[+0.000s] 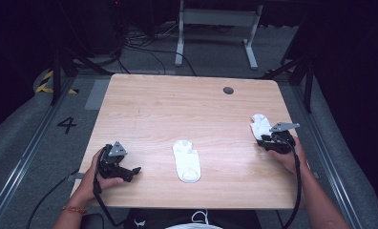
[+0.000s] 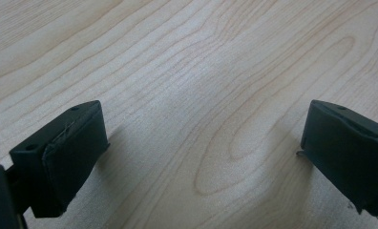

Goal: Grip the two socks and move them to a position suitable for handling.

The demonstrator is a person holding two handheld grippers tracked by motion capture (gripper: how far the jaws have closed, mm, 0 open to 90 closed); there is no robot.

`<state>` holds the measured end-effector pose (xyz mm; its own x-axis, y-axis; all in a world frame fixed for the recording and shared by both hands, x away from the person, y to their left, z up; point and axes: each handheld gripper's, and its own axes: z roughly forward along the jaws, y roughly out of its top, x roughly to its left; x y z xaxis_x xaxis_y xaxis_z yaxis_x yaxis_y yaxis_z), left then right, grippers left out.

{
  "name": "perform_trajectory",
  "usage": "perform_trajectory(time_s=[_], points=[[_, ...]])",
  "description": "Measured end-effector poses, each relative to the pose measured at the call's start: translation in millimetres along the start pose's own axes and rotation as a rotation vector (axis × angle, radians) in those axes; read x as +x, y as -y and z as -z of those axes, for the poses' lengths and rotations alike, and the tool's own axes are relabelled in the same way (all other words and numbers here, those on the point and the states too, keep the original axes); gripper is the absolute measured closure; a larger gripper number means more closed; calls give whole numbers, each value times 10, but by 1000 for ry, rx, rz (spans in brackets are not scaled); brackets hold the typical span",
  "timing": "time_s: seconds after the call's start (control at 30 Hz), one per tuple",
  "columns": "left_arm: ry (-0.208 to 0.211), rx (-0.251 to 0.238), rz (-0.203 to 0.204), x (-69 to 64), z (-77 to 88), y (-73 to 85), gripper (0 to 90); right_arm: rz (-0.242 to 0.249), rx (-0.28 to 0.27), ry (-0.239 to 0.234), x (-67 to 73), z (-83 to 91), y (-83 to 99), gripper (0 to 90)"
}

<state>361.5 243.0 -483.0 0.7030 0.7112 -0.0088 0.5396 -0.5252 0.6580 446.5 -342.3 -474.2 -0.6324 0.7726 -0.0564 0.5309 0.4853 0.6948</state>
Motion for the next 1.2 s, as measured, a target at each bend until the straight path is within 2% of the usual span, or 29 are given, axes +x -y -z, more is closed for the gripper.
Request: perform_trajectory(time_s=[0.17, 0.33, 0.4, 0.5, 0.73, 0.83, 0.9, 0.97, 1.0, 1.17, 1.2], points=[[0, -2, 1, -3, -1, 0, 26, 5, -2, -57, 97, 19, 19, 637], [0, -3, 0, -5, 0, 1, 29, 33, 13, -115, 272, 81, 49, 612], [1, -3, 2, -7, 1, 2, 31, 65, 11, -121, 343, 104, 70, 610], [1, -3, 2, -8, 1, 2, 33, 75, 3, -168, 449, 148, 117, 603], [-1, -6, 2, -15, -2, 0, 37, 126, 15, -229, 677, 263, 197, 584], [-1, -7, 1, -17, -3, -2, 39, 129, 26, -299, 756, 320, 235, 562], [1, -6, -3, -16, -5, -7, 40, 135, 38, -316, 791, 347, 245, 562], [2, -7, -2, -23, -10, -12, 41, 164, 66, -312, 833, 385, 231, 568], [4, -9, -2, -28, -11, -14, 45, 180, 65, -286, 859, 406, 211, 562], [0, -7, -16, -41, -15, -46, 87, 185, 13, -187, 923, 438, 9, 574], [11, -11, -16, -53, -21, -57, 102, 188, 13, -161, 937, 414, -41, 576]])
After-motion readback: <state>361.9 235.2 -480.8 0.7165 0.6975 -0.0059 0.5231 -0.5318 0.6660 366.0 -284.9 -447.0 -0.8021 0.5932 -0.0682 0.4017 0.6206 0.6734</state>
